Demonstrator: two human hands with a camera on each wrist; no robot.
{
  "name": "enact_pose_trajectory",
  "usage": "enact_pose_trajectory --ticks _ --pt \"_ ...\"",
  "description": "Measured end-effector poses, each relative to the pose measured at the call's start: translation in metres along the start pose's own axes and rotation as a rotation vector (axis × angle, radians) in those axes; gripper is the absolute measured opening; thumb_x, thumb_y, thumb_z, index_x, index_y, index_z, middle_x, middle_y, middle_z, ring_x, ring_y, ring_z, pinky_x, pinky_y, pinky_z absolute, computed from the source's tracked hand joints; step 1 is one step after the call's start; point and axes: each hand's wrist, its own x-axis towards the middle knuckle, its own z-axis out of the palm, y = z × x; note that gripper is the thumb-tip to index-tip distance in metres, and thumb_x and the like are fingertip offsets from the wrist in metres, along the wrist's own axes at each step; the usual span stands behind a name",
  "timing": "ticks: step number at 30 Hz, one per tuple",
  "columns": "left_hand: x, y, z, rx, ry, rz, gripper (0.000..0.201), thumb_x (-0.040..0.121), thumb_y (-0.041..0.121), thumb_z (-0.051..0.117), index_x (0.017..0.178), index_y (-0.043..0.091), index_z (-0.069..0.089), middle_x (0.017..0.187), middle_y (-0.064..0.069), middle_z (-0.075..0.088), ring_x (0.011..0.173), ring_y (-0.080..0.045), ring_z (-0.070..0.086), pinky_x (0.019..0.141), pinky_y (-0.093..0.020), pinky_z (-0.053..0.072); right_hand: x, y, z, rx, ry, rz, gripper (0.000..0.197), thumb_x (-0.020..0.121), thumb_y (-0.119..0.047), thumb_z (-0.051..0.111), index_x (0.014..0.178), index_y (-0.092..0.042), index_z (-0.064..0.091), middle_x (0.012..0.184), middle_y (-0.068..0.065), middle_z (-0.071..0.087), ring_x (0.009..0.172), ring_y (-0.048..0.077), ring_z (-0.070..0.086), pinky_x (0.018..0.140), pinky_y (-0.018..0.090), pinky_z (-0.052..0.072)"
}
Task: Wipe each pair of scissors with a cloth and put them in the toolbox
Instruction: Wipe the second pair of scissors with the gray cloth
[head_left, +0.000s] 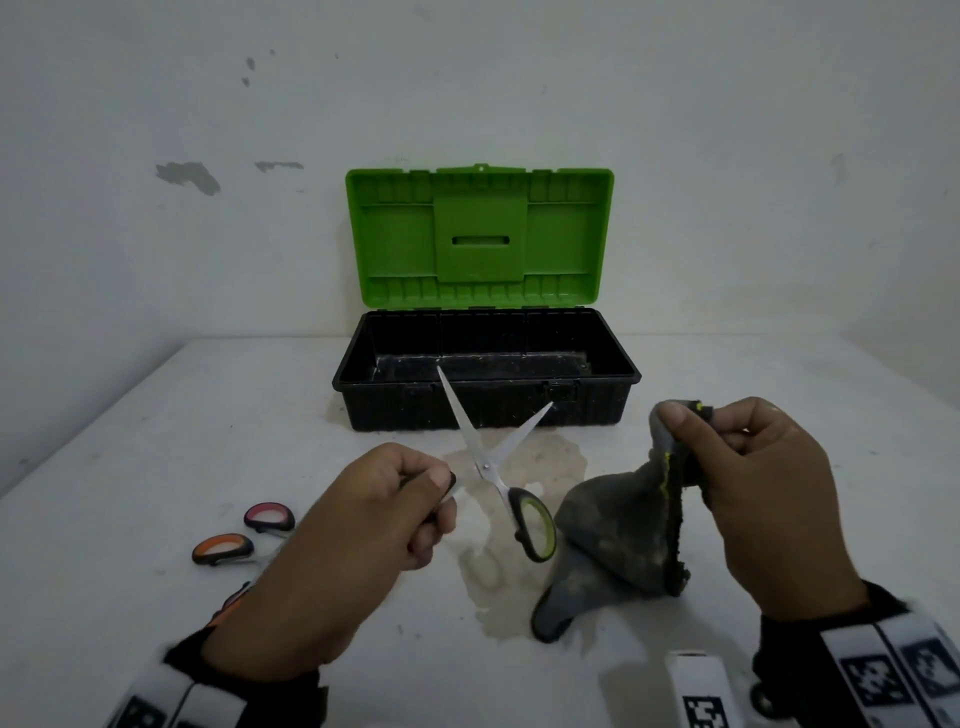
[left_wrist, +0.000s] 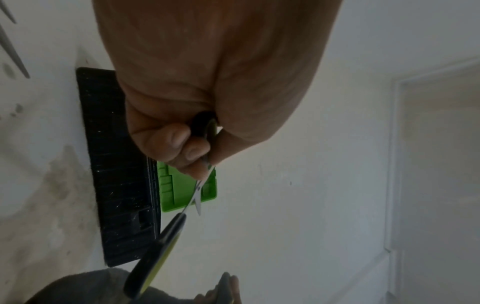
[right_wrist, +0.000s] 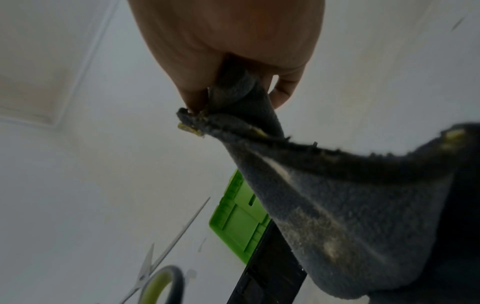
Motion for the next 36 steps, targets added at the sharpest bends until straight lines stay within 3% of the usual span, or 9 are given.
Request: enact_pose_trajectory --ticks 5,9,14,17,18,21,28,31,36 --pt "0.002 -0.003 -0.008 -0.201 0.066 0.033 0.026 0.089 0.028 0.061 0.084 0.004 0.072 0.068 -0.01 0.066 0.055 -0.014 0.049 0.051 -0.027 0.04 0.01 -0.002 -0.013 -0.004 0.016 -0.006 0.03 0.079 -0.03 0.078 0.075 -0.014 0.053 0.066 0.018 0.066 0.035 0.003 0.046 0.039 0.01 0.036" --pt "0.001 -0.004 -0.001 -0.353 0.087 -0.03 0.031 0.077 0.041 0.065 0.074 0.012 0.076 0.061 -0.006 0.055 0.055 -0.013 0.046 0.055 -0.029 0.038 0.015 -0.011 -0.008 0.015 -0.049 -0.066 0.027 0.082 -0.02 0.077 0.079 -0.006 0.054 0.047 -0.008 0.06 0.035 -0.001 0.048 0.04 0.008 0.038" --pt "0.002 -0.004 0.018 -0.369 0.153 -0.077 0.042 0.091 0.045 0.053 0.082 0.007 0.067 0.057 -0.006 0.055 0.063 -0.021 0.052 0.073 -0.041 0.051 0.001 -0.021 0.01 0.032 -0.384 -0.08 0.03 0.062 -0.035 0.08 0.065 -0.019 0.054 0.046 -0.002 0.051 0.04 0.008 0.043 0.043 0.015 0.037" --pt "0.001 -0.003 0.024 -0.344 0.192 -0.051 0.045 0.095 0.048 0.046 0.085 0.007 0.062 0.058 -0.007 0.057 0.06 -0.02 0.056 0.062 -0.034 0.054 -0.015 -0.02 0.02 0.001 -0.575 -0.099 0.042 0.062 -0.048 0.086 0.069 -0.018 0.058 0.054 0.009 0.061 0.045 0.027 0.053 0.05 0.025 0.044" --pt "0.001 -0.003 0.025 -0.35 0.196 -0.048 0.045 0.095 0.048 0.045 0.087 0.007 0.061 0.058 -0.008 0.057 0.059 -0.02 0.055 0.059 -0.033 0.055 -0.02 -0.02 0.023 -0.028 -0.603 -0.124 0.042 0.063 -0.046 0.088 0.07 -0.018 0.058 0.056 0.007 0.063 0.047 0.026 0.056 0.052 0.025 0.045" --pt "0.0 0.0 0.03 -0.418 0.178 -0.044 0.041 0.097 0.043 0.045 0.089 0.006 0.06 0.057 -0.009 0.052 0.055 -0.018 0.053 0.056 -0.036 0.058 -0.032 -0.024 0.032 -0.142 -0.657 -0.216 0.031 0.064 -0.04 0.083 0.069 -0.022 0.058 0.056 -0.008 0.065 0.048 0.002 0.057 0.05 0.01 0.041" --pt "0.0 -0.004 0.036 -0.471 0.19 -0.024 0.033 0.098 0.037 0.045 0.09 0.012 0.065 0.06 -0.006 0.047 0.062 -0.022 0.051 0.057 -0.034 0.058 -0.042 -0.023 0.043 -0.245 -0.572 -0.296 0.031 0.063 -0.049 0.079 0.07 -0.028 0.058 0.066 -0.016 0.066 0.058 0.006 0.062 0.052 0.008 0.042" --pt "-0.002 -0.007 0.04 -0.452 0.208 0.024 0.035 0.098 0.039 0.046 0.083 0.013 0.064 0.056 -0.001 0.043 0.056 -0.016 0.046 0.054 -0.032 0.055 -0.047 -0.018 0.046 -0.266 -0.522 -0.316 0.032 0.063 -0.042 0.085 0.068 -0.026 0.058 0.07 -0.014 0.065 0.061 0.006 0.06 0.052 0.007 0.041" --pt "-0.004 -0.009 0.047 -0.403 0.256 0.095 0.037 0.096 0.043 0.045 0.081 0.012 0.058 0.059 -0.006 0.031 0.048 -0.013 0.035 0.05 -0.031 0.05 -0.054 -0.014 0.055 -0.337 -0.418 -0.3 0.036 0.064 -0.046 0.084 0.063 -0.025 0.054 0.054 -0.01 0.056 0.059 0.004 0.057 0.05 0.007 0.04"
